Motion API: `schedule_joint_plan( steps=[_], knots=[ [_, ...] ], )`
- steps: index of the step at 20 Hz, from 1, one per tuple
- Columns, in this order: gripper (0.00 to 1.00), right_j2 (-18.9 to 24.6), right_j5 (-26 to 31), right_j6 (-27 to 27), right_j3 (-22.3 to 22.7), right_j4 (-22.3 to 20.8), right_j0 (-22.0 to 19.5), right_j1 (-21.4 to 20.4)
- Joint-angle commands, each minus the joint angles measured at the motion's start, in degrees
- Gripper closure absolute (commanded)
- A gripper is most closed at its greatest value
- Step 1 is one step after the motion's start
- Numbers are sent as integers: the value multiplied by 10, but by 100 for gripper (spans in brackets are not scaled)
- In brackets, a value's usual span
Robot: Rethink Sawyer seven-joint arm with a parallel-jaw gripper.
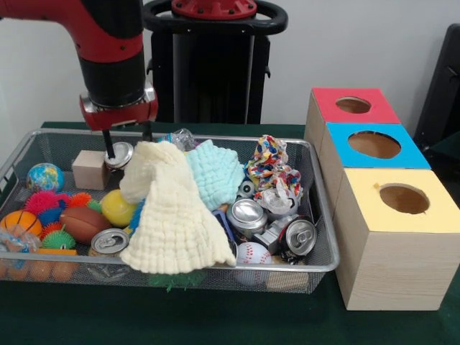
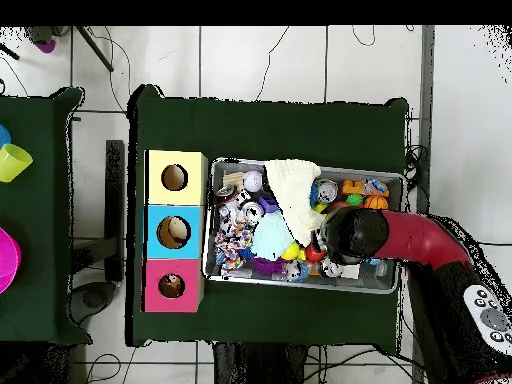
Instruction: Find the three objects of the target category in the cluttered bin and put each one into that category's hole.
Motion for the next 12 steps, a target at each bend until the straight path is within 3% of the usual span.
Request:
schedule_joint_plan(
  steps=[1, 7, 12],
  knots=[
    [0, 46, 122, -75, -104, 11, 12, -10],
    [0, 51, 143, -79, -173, -8, 21, 28],
    [0, 71, 164, -137, -253, -20, 24, 96]
  ],
)
